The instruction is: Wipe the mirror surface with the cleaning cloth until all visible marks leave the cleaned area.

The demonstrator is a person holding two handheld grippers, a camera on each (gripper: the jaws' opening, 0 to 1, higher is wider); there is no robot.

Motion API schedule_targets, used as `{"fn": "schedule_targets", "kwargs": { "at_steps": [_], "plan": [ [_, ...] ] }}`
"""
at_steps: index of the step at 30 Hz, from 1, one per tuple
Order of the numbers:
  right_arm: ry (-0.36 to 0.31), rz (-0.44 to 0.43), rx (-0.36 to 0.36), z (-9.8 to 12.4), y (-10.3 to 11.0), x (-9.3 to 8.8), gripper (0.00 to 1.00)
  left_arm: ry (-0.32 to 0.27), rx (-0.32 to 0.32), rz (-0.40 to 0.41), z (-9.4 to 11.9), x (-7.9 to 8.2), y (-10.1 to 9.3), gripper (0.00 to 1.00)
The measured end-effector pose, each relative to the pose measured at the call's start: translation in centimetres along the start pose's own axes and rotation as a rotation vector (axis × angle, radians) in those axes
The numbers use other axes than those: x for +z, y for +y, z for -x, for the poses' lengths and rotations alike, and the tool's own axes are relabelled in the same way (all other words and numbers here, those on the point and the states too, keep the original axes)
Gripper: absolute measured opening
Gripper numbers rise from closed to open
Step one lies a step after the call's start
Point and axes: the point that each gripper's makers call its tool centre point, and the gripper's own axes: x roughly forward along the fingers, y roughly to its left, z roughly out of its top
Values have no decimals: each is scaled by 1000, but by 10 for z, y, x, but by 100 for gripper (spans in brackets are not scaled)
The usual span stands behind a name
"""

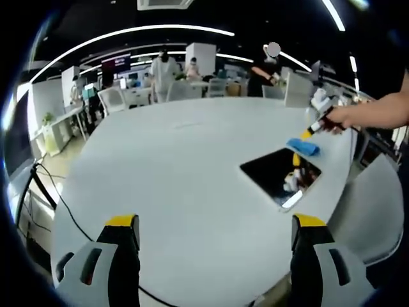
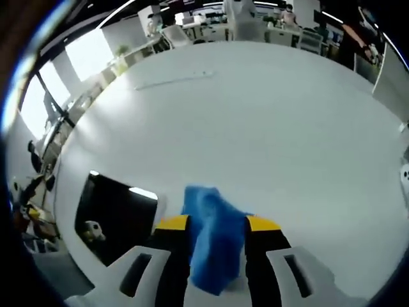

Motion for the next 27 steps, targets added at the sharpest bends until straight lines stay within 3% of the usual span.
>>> {"fn": "schedule_targets", "kwargs": {
  "at_steps": [4,6,9,11,23,27],
  "plan": [
    [45,-3,6,-10,4,-12,19,-6,6,3,1,2,5,99],
    [38,39,-17,-14,2,-13,19,-10,11,6,3,2,6,99],
    [45,178,-120,-14,-12,-13,7,-9,22,11,4,-1,8,99],
    [46,140,-112,-16,-6,-14,6,-3,26,6,4,-2,7,99],
    [39,114,-113,-14,-8,-14,2,-4,7,1,-4,-2,-2,99],
    [51,57,-109,-14,-9,-13,2,-11,38,-11,-1,-2,4,99]
  ]
}}
